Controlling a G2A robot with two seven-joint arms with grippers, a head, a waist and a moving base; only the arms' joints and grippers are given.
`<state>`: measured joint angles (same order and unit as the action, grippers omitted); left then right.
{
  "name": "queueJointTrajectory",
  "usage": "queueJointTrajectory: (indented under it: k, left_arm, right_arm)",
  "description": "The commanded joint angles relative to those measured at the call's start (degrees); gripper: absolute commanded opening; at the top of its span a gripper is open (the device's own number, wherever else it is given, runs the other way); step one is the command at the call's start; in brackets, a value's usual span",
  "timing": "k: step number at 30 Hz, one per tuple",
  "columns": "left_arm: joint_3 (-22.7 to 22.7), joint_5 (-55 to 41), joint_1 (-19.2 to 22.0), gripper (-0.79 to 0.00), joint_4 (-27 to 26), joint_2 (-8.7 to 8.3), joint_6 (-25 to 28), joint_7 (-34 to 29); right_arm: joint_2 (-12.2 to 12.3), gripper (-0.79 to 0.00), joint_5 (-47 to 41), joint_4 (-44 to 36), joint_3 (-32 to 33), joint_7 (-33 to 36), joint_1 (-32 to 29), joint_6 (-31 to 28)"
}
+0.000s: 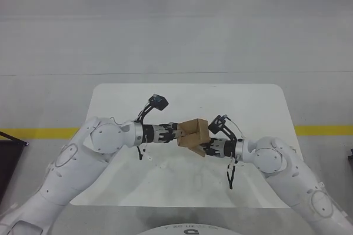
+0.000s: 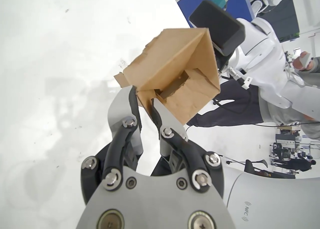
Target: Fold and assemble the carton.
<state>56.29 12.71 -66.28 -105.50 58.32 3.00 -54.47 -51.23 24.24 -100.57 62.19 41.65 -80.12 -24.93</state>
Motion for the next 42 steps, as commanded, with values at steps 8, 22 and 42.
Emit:
queueJointTrajectory:
  k: [8, 22, 42]
  left_arm:
    - [-0.1, 0.4, 0.3, -0.680, 0.2, 0.16, -0.6, 0.5]
    - [6.1, 5.4, -3.0, 0.000, -2.5, -0.82, 0.7, 7.3]
    - [15.1, 14.5, -12.5, 0.000, -7.1, -2.60, 2.9, 12.6]
  right_arm:
    - [-0.1, -0.785, -0.2, 0.0, 0.0, 0.1, 0.2, -0.3]
    - [-0.6, -0.785, -18.8, 6.8, -0.3, 8.2, 2.2, 2.6]
    - [-0.5, -0.785, -34.5, 5.7, 1.8, 23.5, 6.2, 26.0]
